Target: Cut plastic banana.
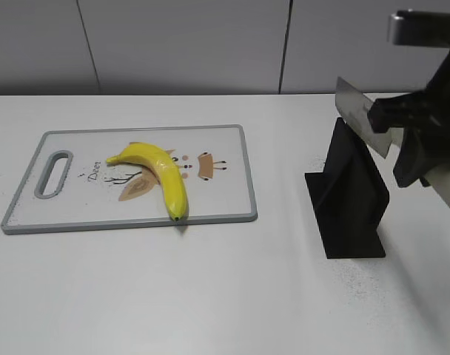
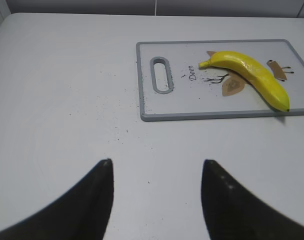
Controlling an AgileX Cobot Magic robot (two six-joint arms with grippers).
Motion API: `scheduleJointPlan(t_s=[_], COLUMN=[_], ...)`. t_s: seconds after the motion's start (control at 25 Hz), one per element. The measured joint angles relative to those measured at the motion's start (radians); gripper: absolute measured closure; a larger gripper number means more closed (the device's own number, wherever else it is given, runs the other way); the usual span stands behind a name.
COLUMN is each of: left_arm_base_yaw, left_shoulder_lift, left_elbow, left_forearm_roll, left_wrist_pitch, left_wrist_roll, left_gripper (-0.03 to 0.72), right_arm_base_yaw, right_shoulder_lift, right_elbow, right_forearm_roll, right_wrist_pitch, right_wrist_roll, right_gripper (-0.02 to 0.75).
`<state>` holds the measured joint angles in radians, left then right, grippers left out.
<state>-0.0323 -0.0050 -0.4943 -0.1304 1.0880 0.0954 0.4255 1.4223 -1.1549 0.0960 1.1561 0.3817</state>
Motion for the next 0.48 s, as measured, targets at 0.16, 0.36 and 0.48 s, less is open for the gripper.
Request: scheduleJointPlan(t_s=[0.16,0.36,0.48], left_arm_base_yaw=[0.0,0.0,0.0], left_shoulder_lift=[0.0,0.0,0.0], left_elbow=[0.0,0.0,0.0], left_forearm_roll=[0.0,0.0,0.0], left_wrist_pitch=[0.0,0.0,0.0], left_wrist_roll=[0.0,0.0,0.0], left_gripper=[0.143,0.143,0.143], right_arm_base_yaw=[0.0,0.0,0.0], right_shoulder_lift=[-0.002,-0.002,-0.002], right_elbow=[-0.051,-0.133,-0.204], right_forearm_roll=[-0.02,-0.062,-0.096], right_wrist_pitch=[0.032,0.063,0.065], right_wrist_roll=[0.0,0.0,0.0], right_gripper=[0.551,0.551,0.551])
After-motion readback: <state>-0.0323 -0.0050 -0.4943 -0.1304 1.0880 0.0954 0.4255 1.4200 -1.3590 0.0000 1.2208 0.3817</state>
